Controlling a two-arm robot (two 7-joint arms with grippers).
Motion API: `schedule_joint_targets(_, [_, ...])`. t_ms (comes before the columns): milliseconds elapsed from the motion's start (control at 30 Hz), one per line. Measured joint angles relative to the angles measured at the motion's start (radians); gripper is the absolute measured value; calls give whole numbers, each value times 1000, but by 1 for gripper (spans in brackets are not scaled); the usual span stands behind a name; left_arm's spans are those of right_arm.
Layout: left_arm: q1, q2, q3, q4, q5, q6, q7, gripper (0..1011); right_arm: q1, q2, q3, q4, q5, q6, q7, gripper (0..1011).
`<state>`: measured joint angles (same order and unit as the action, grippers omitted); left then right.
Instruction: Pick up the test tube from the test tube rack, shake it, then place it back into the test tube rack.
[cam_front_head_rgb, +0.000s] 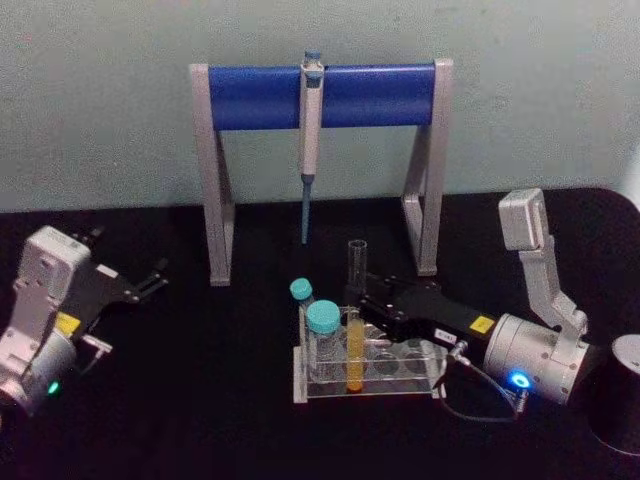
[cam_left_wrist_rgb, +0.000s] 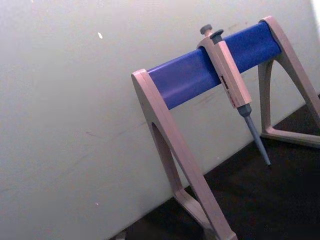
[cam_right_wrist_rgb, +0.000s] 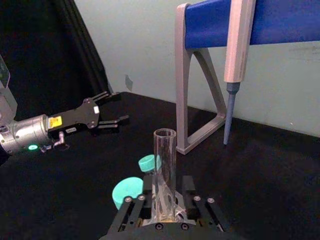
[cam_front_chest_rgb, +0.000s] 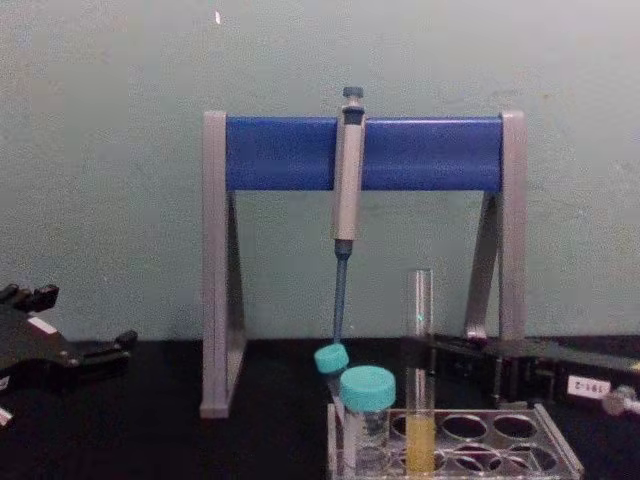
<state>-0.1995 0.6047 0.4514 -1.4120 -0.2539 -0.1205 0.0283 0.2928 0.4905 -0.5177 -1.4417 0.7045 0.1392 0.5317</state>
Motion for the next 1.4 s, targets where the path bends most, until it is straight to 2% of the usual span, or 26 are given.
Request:
schedule_joint_targets(33, [0,0,0,0,0,0,0,1001,0,0,0,0,0,0,0,383])
schedule_joint_targets(167, [0,0,0,0,0,0,0,1001,0,0,0,0,0,0,0,246])
schedule_joint_targets(233, [0,0,0,0,0,0,0,1001,0,0,0,0,1,0,0,221])
schedule_joint_targets(633, [0,0,0,0,0,0,0,1001,0,0,0,0,1,0,0,221])
schedule_joint_targets(833, [0,0,0,0,0,0,0,1001,-1,-1,0,-4,-8,-28,4,221])
schedule_joint_targets(1033, [0,0,0,0,0,0,0,1001,-2,10,-3,-24,-42,-53,6,221])
schedule_joint_targets(1233, [0,0,0,0,0,0,0,1001,-2,32,-13,-64,-106,-76,10,221])
schedule_joint_targets(1400, [0,0,0,0,0,0,0,1001,-6,38,-8,-88,-127,-81,13,221])
